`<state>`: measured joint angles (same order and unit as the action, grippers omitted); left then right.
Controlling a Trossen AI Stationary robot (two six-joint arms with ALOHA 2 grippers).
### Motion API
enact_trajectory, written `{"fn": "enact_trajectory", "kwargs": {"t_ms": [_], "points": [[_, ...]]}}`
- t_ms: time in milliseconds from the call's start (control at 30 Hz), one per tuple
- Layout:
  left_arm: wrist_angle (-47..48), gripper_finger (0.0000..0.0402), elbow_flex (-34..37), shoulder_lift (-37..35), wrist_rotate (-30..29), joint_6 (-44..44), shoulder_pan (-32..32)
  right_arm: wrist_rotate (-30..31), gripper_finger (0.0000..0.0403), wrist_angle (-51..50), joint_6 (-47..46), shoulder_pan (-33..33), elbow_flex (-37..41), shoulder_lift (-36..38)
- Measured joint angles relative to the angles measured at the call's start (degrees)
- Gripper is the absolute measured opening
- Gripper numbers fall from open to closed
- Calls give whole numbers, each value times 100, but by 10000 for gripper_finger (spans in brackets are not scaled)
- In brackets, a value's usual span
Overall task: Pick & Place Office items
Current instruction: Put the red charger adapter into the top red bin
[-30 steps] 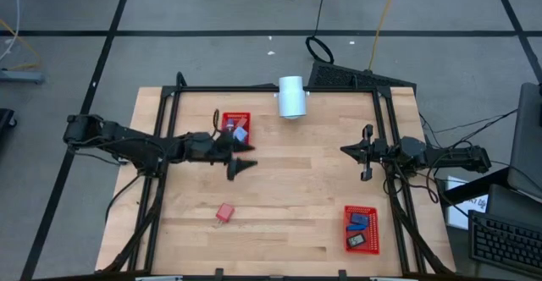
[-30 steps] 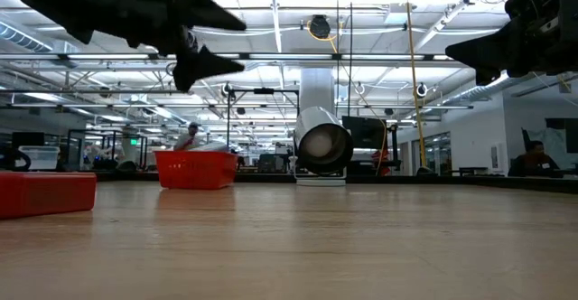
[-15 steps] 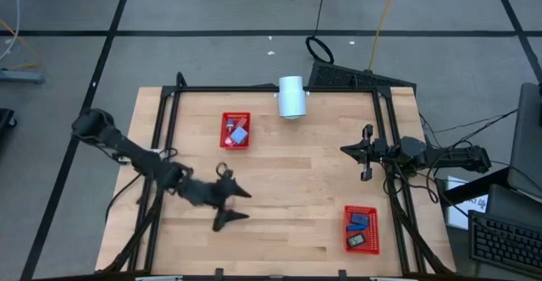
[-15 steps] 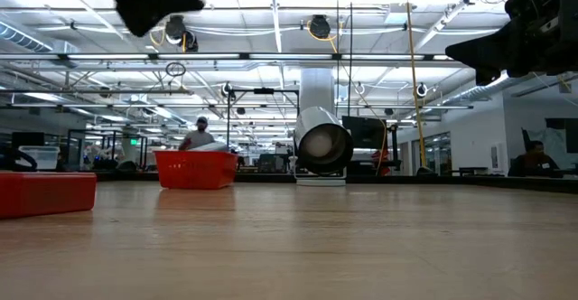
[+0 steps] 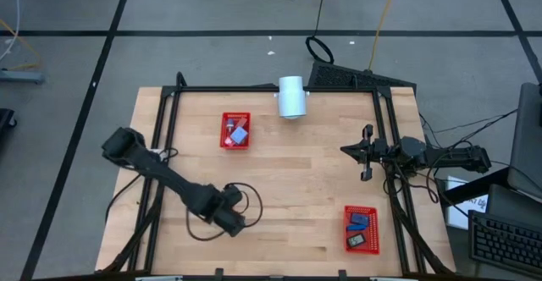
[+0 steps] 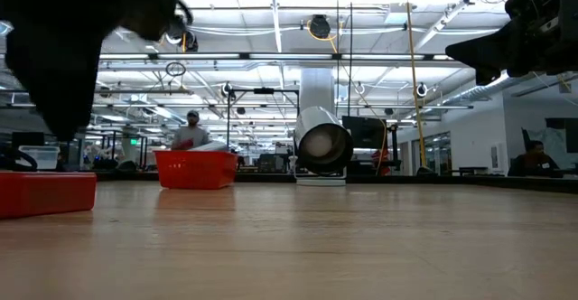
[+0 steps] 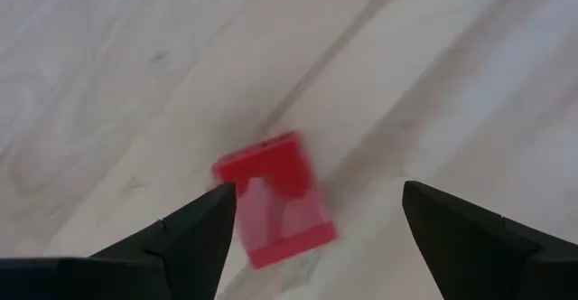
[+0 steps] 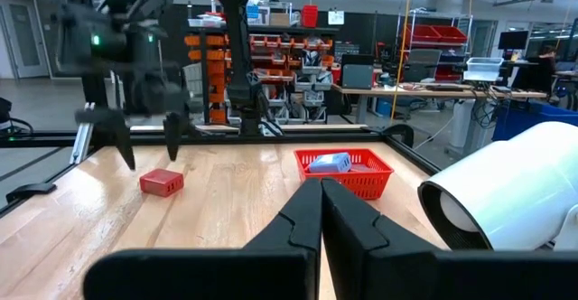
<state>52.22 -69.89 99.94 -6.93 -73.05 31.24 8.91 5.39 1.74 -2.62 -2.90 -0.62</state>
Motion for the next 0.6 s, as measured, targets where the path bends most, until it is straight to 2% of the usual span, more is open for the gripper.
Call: {"fn": "enact_trajectory", "kwargs": {"t_ms": [367,600], "points": [[480,321,-4,546,853,-885,-251,0,0,0,-1,0,0,1],[451,321,-4,546,755,-1144,-251,0,0,-2,-1,1,1,1]]}}
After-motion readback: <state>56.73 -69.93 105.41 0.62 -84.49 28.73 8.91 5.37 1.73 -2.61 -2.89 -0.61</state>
